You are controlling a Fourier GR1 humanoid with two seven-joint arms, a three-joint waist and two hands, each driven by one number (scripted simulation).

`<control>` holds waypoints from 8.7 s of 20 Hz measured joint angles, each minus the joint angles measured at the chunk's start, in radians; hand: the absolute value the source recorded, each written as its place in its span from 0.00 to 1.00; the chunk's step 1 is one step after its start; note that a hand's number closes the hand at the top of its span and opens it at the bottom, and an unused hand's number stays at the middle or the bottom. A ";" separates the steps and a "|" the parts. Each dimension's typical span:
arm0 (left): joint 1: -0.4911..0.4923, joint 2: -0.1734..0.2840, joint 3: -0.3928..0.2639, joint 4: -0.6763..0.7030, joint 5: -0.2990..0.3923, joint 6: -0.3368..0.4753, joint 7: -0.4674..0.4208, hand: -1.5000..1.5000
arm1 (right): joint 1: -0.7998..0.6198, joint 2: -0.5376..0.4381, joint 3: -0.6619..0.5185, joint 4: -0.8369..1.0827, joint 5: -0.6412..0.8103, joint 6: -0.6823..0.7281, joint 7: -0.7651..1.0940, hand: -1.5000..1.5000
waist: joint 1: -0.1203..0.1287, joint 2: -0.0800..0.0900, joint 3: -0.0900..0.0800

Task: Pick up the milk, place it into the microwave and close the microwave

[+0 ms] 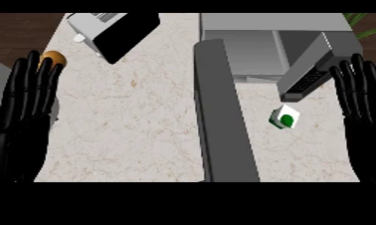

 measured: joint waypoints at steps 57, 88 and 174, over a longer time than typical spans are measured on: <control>0.530 -0.076 0.285 -0.266 0.315 -0.259 -0.044 0.00 | 0.063 0.076 -0.011 0.755 -0.024 -0.513 -0.666 0.00 | -0.001 0.019 0.002; 0.554 -0.077 0.343 -0.251 0.372 -0.332 -0.063 0.00 | -0.382 -0.044 -0.296 1.677 -0.088 -0.324 -1.113 1.00 | 0.015 0.024 0.003; 0.373 -0.018 0.451 -0.054 0.379 -0.451 -0.068 0.00 | -1.088 -0.182 -0.081 2.029 0.382 -0.838 -0.589 0.00 | 0.134 0.091 0.008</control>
